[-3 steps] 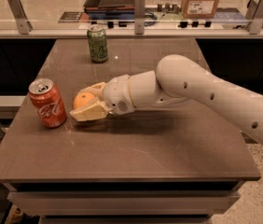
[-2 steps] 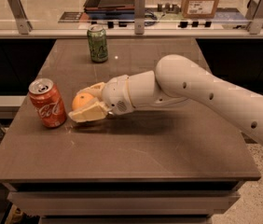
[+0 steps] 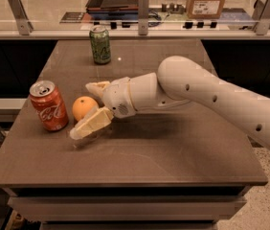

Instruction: Move orange near coke can

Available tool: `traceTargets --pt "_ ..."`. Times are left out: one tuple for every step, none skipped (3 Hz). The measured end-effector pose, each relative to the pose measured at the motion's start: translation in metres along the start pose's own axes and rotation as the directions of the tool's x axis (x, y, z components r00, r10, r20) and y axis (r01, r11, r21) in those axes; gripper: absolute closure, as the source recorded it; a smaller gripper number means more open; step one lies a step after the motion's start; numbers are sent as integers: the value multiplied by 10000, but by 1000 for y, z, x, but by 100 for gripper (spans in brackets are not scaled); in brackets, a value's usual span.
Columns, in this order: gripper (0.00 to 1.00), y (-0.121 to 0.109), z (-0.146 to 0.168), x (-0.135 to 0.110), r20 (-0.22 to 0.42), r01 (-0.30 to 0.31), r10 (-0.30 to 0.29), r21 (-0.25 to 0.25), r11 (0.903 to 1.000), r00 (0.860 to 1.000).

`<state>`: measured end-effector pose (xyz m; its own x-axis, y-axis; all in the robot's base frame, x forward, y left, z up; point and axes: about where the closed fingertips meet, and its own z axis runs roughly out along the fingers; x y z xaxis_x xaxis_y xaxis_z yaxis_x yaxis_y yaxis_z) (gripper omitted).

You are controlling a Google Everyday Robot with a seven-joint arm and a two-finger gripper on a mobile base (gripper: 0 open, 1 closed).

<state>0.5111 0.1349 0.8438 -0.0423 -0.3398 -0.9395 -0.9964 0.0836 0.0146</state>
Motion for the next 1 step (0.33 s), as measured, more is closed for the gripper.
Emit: traceTargets --pt "0 0 0 0 0 0 0 0 10000 10000"
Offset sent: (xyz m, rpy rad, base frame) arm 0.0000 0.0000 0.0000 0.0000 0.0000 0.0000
